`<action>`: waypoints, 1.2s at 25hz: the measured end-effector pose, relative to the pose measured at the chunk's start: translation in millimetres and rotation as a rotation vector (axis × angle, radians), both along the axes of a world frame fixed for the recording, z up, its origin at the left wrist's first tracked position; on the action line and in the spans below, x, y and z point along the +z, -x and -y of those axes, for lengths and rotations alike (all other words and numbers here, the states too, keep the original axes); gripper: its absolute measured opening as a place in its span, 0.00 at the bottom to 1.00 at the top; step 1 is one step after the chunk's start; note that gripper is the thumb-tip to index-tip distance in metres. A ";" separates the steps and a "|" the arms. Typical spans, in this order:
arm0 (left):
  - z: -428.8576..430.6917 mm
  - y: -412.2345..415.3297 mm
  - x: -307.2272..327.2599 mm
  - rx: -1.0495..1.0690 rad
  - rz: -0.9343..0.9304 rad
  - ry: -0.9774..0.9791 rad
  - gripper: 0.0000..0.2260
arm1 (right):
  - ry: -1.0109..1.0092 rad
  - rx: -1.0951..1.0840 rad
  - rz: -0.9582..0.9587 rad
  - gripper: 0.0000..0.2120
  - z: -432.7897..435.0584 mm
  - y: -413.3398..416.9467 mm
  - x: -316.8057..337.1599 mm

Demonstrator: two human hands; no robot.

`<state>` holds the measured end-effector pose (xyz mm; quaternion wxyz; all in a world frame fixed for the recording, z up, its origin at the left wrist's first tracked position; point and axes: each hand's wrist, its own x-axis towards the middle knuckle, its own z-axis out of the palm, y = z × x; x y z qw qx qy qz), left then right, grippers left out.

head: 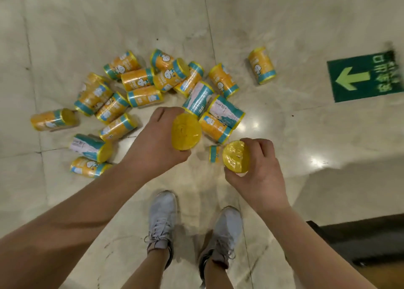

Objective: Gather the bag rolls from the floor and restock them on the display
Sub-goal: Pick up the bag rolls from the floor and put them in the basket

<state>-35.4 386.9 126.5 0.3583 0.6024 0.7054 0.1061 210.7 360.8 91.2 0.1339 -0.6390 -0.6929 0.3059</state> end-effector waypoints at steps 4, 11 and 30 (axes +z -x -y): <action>-15.7 20.0 176.9 0.045 0.061 -0.135 0.41 | -0.135 0.054 -0.120 0.32 -48.8 11.2 178.1; -21.2 61.5 506.2 0.015 0.124 -0.377 0.44 | -0.294 0.161 -0.182 0.33 -83.7 49.6 524.4; 230.6 66.7 680.4 0.790 0.140 -0.581 0.37 | -0.269 0.958 -0.476 0.27 -5.1 154.1 736.7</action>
